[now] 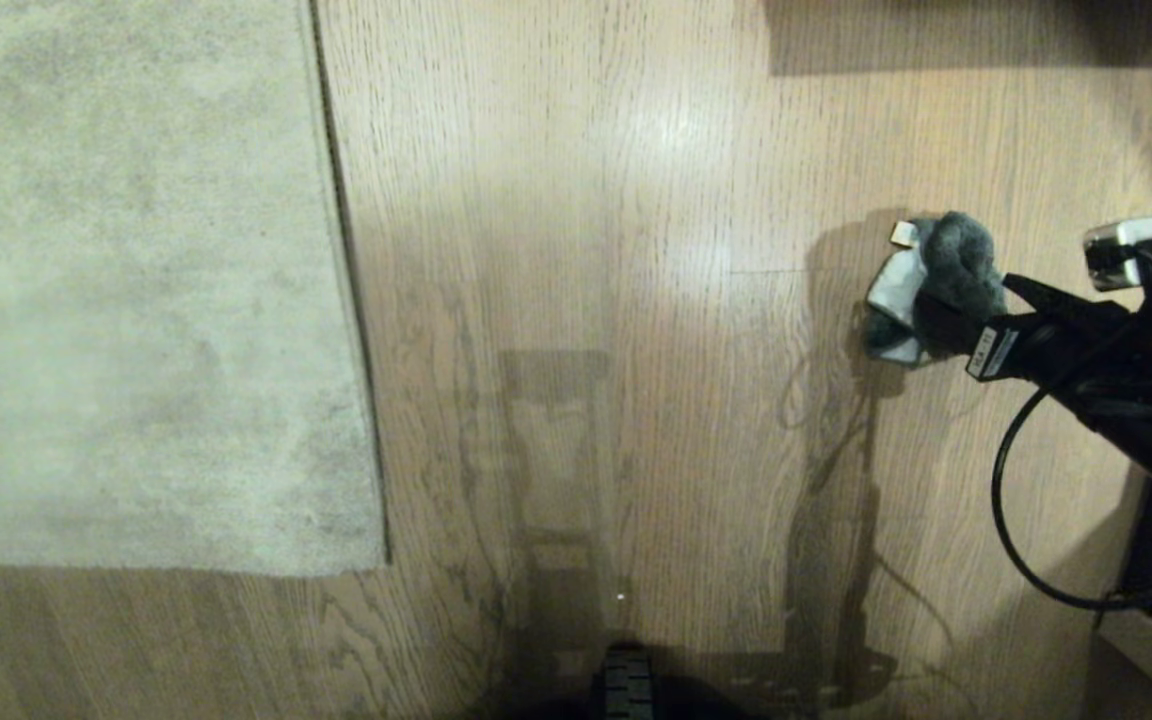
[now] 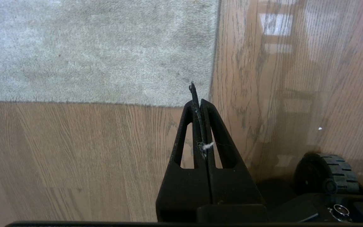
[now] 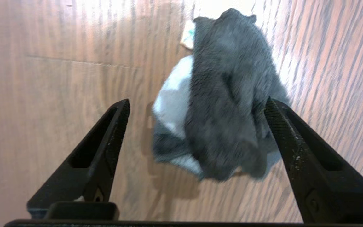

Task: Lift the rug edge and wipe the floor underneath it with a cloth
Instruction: Pick up the rag

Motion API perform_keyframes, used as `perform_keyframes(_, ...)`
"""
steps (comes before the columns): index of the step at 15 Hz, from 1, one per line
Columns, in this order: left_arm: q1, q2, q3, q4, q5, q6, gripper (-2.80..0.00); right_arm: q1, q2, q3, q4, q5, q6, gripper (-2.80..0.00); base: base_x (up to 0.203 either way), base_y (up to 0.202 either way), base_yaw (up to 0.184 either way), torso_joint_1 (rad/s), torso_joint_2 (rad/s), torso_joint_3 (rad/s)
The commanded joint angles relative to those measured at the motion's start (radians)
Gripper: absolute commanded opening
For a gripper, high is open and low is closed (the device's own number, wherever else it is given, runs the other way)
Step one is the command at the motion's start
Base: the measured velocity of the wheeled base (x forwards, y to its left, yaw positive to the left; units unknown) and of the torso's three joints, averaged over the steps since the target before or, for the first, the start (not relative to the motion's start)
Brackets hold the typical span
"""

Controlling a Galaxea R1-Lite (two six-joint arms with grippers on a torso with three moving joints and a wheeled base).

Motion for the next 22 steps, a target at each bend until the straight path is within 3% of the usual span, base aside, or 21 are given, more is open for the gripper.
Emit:
perform_keyframes(1,0.001,0.0,0.0,0.0,0.0,-0.001,-2.8,-0.007,0.027,-0.023,-0.004,0.004,-0.012,0.0,0.0,0.0,0.0,0.0,0.0,0.0)
perform_keyframes(10,0.0,0.0,0.0,0.0,0.0,-0.001,-2.8,-0.007,0.115,-0.002,-0.033,0.006,-0.013,0.0,0.0,0.0,0.0,0.0,0.0,0.0)
perform_keyframes(14,-0.001,0.0,0.0,0.0,0.001,-0.001,-2.8,-0.008,0.191,-0.025,-0.188,0.008,0.029,0.0,0.0,0.0,0.0,0.0,0.0,0.0)
perform_keyframes(22,0.001,0.0,0.0,0.0,0.0,-0.001,-2.8,-0.008,0.21,-0.03,-0.193,0.005,0.023,0.0,0.0,0.0,0.0,0.0,0.0,0.0)
